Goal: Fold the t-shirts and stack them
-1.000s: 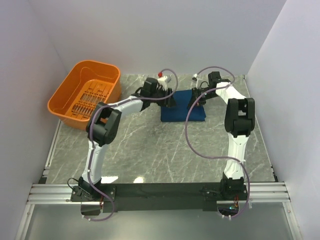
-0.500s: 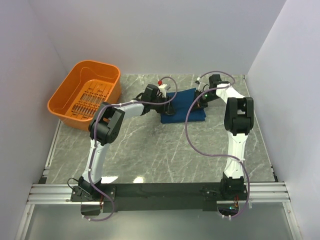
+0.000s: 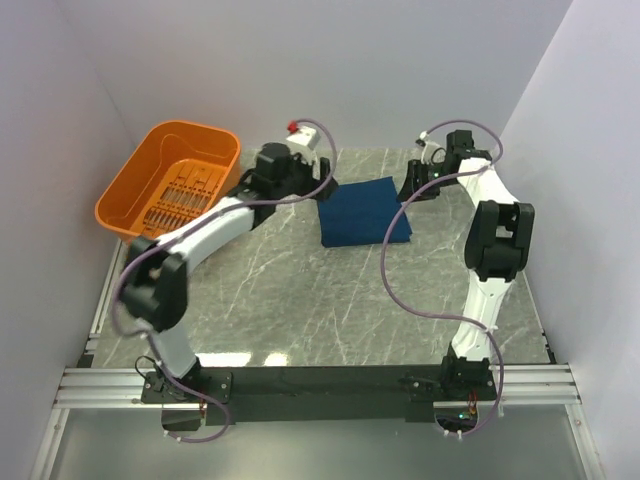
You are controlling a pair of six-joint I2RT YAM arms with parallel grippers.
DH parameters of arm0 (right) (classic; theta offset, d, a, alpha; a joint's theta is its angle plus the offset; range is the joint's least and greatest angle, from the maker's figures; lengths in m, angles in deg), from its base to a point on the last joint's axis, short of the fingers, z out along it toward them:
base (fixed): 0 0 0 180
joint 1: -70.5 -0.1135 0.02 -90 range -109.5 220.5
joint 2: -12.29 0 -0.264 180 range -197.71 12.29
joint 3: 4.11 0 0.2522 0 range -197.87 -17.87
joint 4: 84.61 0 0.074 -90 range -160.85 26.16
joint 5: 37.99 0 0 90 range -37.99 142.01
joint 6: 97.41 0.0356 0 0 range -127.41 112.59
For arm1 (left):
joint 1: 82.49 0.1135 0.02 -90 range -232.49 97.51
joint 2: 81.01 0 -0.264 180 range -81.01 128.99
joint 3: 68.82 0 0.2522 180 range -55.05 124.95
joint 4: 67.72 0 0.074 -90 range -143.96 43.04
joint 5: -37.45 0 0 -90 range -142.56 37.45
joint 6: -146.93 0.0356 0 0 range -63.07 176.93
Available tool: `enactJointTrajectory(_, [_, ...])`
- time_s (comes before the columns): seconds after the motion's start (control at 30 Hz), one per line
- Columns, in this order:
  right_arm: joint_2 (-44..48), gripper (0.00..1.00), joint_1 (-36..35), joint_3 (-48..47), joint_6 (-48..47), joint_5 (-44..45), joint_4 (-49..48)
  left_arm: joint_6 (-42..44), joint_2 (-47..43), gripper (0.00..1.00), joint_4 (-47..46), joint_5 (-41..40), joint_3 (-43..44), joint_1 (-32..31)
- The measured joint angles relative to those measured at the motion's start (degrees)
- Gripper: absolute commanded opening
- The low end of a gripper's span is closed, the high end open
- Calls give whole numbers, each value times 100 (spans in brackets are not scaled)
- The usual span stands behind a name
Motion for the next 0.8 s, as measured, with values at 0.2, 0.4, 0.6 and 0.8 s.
enactJointTrajectory(0.2, [-39,72,24,-46,280,940,-140,232,-2044,99,-264,-1040,-1491,15])
enactJointTrajectory(0.4, [-610,72,-4,-525,369,1147,11,52,-3766,100,-160,-1493,-2865,144])
enactJointTrajectory(0.6, [-1023,70,-118,-680,378,1134,238,-402,-5346,99,254,-1491,-3770,170])
enactJointTrajectory(0.8, [-1067,45,-302,-774,433,1150,367,-940,-6568,100,839,-1399,-4291,170])
